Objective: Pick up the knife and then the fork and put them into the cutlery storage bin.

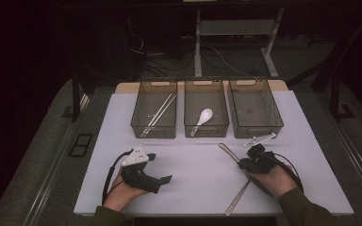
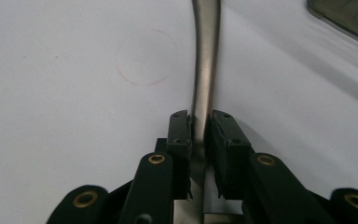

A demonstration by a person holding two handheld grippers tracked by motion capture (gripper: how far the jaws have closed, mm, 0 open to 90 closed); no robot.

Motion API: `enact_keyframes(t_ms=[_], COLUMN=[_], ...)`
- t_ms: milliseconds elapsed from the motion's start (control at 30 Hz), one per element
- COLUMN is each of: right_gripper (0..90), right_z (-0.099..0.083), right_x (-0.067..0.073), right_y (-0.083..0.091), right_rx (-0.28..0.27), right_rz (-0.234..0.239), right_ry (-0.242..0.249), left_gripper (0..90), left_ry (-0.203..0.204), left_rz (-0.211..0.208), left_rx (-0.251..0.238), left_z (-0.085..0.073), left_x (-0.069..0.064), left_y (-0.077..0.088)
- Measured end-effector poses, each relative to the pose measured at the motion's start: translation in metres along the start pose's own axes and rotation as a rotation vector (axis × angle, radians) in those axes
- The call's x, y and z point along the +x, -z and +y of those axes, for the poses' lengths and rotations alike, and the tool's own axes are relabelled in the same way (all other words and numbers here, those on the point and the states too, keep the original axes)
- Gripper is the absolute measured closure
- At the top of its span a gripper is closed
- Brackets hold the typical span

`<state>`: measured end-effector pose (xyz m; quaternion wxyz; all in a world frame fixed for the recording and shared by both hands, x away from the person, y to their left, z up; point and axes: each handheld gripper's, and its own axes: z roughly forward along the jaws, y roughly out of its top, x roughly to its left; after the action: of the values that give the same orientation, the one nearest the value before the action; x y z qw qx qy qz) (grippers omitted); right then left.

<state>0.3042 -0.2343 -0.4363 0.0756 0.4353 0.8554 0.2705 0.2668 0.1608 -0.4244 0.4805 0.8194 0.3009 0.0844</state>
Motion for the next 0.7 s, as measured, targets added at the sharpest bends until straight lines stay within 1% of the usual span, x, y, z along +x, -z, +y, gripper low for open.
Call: enact_keyframes(t_ms=[233,467,700], right_gripper=[79.4,79.4,79.5], right_z=[-0.0007,0.0000,0.0007], right_x=[-0.0048,-0.0050,-0.0056], right_y=[0.0015,0.0048,0.0086], right_rx=[-0.014,-0.030,-0.042], right_rz=[0.029,0.036,0.043], right_ry=[-0.018,-0.007,-0.007], left_gripper=[0.0,0.0,0.0], left_ry=[0.001,0.003,0.004], left_rz=[-0.002,-0.002,-0.003], left_rx=[-0.004,-0.004,-0.009], left_z=[0.0001,0.0003,0.0005], left_x=[0.0005,0.0008,0.0004], left_y=[-0.0001,0.0006,0.0006])
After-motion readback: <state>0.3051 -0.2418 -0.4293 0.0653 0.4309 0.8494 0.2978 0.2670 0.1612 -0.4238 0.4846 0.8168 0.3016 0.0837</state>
